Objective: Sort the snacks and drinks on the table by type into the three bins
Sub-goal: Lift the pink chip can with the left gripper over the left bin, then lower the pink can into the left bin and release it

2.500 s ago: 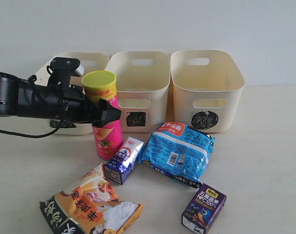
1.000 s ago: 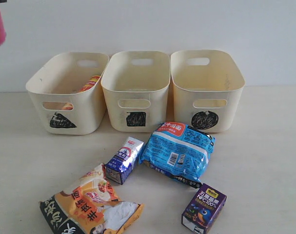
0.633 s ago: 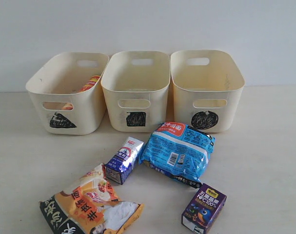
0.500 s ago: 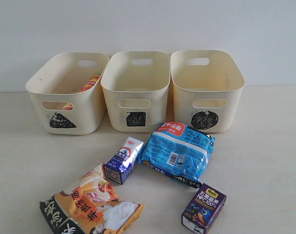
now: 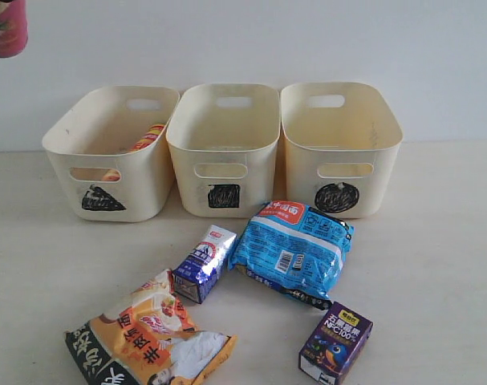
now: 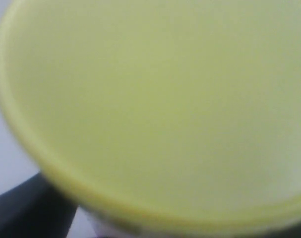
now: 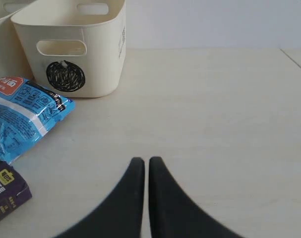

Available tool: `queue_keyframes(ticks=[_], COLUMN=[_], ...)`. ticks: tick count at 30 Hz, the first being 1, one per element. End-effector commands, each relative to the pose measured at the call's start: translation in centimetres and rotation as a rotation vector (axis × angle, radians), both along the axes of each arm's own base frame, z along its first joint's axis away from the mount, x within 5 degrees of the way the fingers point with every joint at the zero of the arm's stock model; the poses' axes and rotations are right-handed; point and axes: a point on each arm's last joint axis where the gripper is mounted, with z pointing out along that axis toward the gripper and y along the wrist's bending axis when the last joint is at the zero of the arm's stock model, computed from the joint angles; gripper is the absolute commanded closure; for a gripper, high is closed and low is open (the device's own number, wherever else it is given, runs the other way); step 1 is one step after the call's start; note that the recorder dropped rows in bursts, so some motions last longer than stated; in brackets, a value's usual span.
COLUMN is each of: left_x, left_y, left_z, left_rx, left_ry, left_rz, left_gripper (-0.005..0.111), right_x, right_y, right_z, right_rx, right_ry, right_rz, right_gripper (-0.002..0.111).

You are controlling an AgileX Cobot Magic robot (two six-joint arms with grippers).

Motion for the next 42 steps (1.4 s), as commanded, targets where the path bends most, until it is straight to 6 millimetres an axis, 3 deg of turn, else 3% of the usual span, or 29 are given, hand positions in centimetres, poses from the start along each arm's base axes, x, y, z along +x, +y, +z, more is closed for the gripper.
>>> queue_keyframes(ticks=[1, 3, 4, 6, 7, 9, 12, 16, 18, 34, 37, 42], left_x=[0.8, 1.4, 2.1, 3.8, 4.5, 6.2, 7.3, 8.8, 9.5, 14.8, 15.6, 16.6], left_y=[0.2, 0.4, 0.8, 2.0, 2.3, 3.0, 3.7, 4.6, 4.7, 2.3, 1.7, 1.3], left_z=[-0.7, -0.8, -0.9, -1.8, -2.2, -3.0, -2.4, -0.7, -1.1, -6.6, -7.5, -9.0], left_rx=[-0.128, -0.401, -0.639, -0.896, -0.907, -0.766, -0.660, -0.564, -0.542, -0.453, -0.398, -0.356], left_ry=[0.012, 0.005, 0.032, 0.165, 0.247, 0.481, 0.597, 0.617, 0.657, 0.611, 0.576, 0.548], left_rz=[0.035, -0.065, -0.192, -0.332, -0.353, -0.342, -0.237, -0.150, -0.144, -0.203, -0.227, -0.235], left_gripper=[0.102, 0.102, 0.102, 0.102, 0.102, 0.102, 0.102, 0.102, 0.102, 0.101, 0.089, 0.048], right_x=[0.0, 0.0, 0.0, 0.0, 0.0, 0.0, 0.0, 0.0, 0.0, 0.0, 0.0, 0.0], right_y=[0.0, 0.0, 0.0, 0.0, 0.0, 0.0, 0.0, 0.0, 0.0, 0.0, 0.0, 0.0], right_z=[0.1, 0.1, 0.1, 0.1, 0.1, 0.1, 0.1, 0.1, 0.1, 0.1, 0.1, 0.1], right_rx=[-0.004, -0.004, -0.004, -0.004, -0.004, -0.004, -0.004, -0.004, -0.004, -0.004, -0.004, -0.004], right_ry=[-0.010, -0.010, -0.010, -0.010, -0.010, -0.010, -0.010, -0.010, -0.010, -0.010, -0.010, -0.010], right_rz=[-0.004, -0.004, -0.004, -0.004, -0.004, -0.004, -0.004, -0.004, -0.004, -0.004, -0.004, -0.004], right_gripper=[0.107, 0.107, 0.107, 0.107, 0.107, 0.107, 0.107, 0.107, 0.107, 0.107, 0.107, 0.107])
